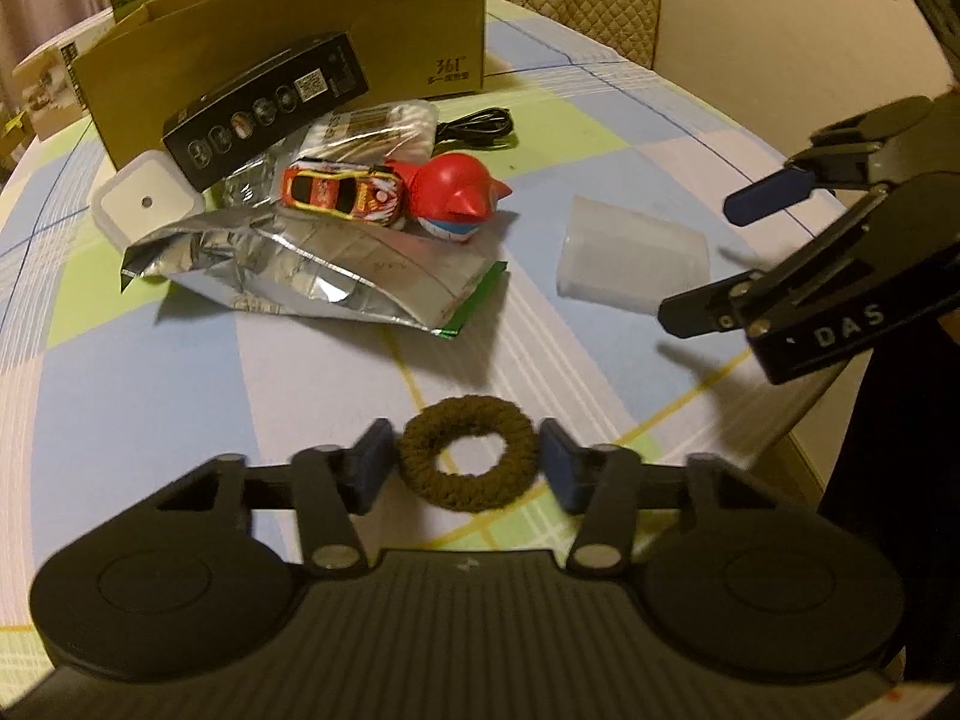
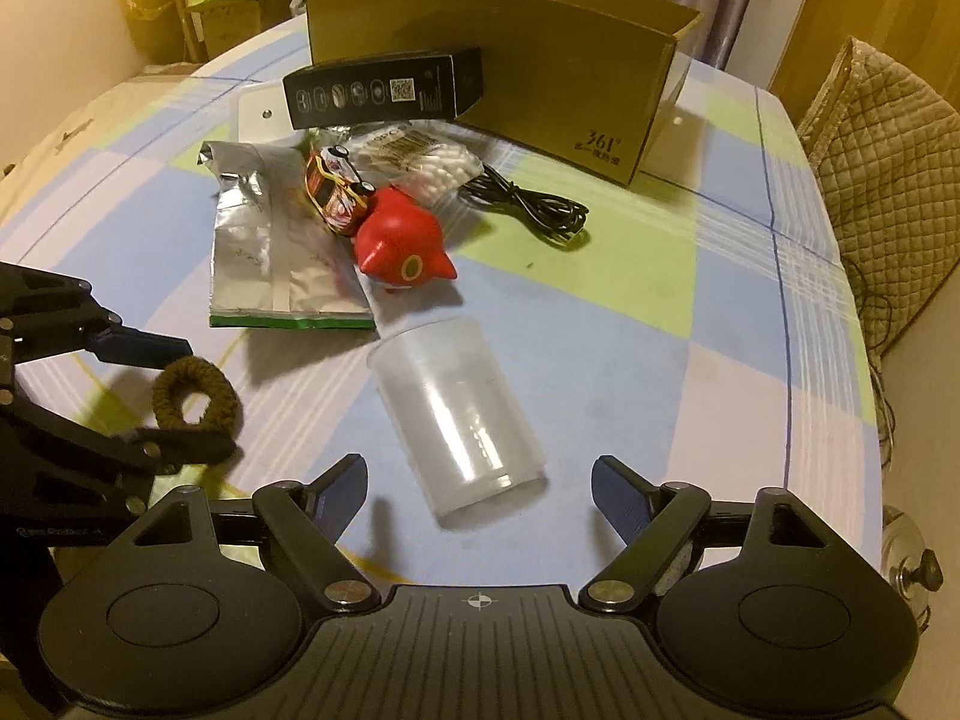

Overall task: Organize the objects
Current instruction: 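Grasp the brown fuzzy ring with the left gripper while the right tool approaches the clear cup, then grasp the clear plastic cup with the right gripper while the left lifts the ring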

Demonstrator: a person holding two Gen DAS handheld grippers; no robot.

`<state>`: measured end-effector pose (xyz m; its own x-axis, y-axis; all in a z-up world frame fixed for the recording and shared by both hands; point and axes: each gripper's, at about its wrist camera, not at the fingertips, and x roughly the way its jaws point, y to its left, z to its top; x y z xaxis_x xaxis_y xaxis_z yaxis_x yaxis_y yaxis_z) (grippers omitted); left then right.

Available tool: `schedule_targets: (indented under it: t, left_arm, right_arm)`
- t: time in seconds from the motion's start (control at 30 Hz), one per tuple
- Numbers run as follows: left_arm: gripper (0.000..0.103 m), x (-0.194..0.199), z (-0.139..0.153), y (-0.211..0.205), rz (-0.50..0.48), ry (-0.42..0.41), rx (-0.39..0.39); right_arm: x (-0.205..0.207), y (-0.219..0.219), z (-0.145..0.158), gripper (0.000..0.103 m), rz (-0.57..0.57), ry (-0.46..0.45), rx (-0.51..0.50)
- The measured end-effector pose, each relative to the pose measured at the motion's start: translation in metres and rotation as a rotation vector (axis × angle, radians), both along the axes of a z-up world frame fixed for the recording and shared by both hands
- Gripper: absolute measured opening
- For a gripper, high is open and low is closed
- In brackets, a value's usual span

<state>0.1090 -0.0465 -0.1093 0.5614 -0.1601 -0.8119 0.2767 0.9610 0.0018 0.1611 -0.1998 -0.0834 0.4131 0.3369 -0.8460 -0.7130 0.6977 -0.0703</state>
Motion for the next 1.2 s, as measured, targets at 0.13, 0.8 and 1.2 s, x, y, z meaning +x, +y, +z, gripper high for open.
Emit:
schedule_targets:
  t: [0.13, 0.8, 1.2]
  left_arm:
    - [0.031, 0.0, 0.001, -0.003, -0.012, 0.005, 0.013]
    - [0.014, 0.0, 0.03, 0.029, 0.059, -0.023, 0.016]
    - [0.014, -0.003, 0.045, 0.046, 0.104, -0.041, 0.008]
  right_arm:
    - [0.003, 0.003, 0.0, 0.08, 0.019, 0.002, -0.007]
    - [0.029, 0.02, -0.016, 0.061, 0.1, 0.073, -0.012]
    - [0.02, 0.026, -0.012, 0.048, 0.119, 0.043, -0.018]
